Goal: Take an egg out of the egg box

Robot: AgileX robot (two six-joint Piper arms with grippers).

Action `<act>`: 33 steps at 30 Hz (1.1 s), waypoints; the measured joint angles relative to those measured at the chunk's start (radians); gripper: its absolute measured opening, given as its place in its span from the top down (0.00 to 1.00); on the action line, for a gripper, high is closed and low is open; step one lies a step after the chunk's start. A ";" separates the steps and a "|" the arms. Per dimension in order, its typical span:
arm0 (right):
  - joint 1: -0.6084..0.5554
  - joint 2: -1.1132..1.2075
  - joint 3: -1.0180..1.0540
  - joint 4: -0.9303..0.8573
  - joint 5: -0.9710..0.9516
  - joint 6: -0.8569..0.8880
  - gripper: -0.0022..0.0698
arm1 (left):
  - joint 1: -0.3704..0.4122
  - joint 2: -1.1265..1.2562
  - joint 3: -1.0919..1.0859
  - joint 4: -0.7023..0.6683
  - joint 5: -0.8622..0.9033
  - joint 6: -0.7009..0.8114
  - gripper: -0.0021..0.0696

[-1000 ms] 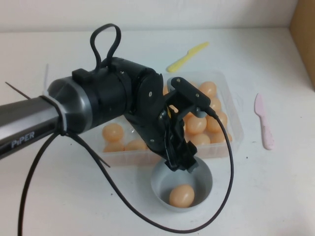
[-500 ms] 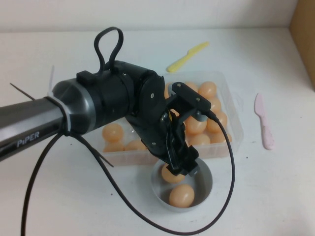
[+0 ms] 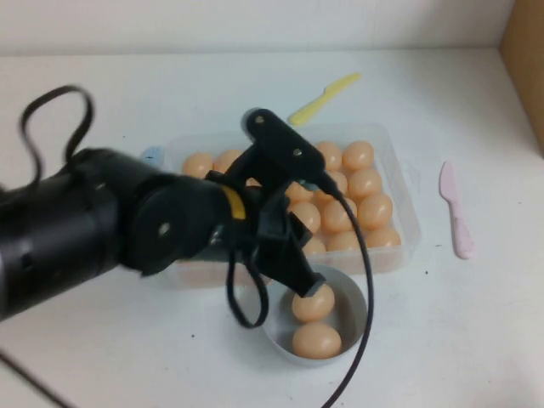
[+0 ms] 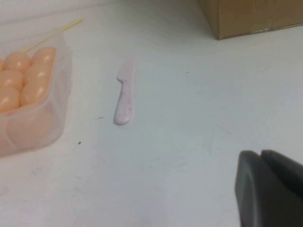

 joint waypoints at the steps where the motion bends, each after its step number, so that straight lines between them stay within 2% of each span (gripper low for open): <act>1: 0.000 0.000 0.000 0.000 0.000 0.000 1.00 | 0.000 -0.048 0.053 0.000 -0.064 0.001 0.93; 4: 0.000 0.000 0.000 0.000 0.000 0.000 1.00 | 0.000 -0.177 0.182 0.004 -0.180 0.002 0.96; 7: 0.000 0.000 0.000 0.000 0.000 0.000 1.00 | 0.000 -0.288 0.259 0.010 -0.190 0.002 0.97; 17: 0.000 0.000 0.000 0.000 0.000 0.000 1.00 | 0.000 -0.587 0.322 -0.019 -0.031 -0.012 0.97; 27: 0.000 0.000 0.000 0.000 0.000 0.000 1.00 | 0.000 -0.619 0.323 -0.028 0.035 -0.012 0.98; 33: 0.000 0.000 0.000 0.000 0.000 0.000 1.00 | 0.000 -0.618 0.346 0.056 -0.008 -0.012 0.98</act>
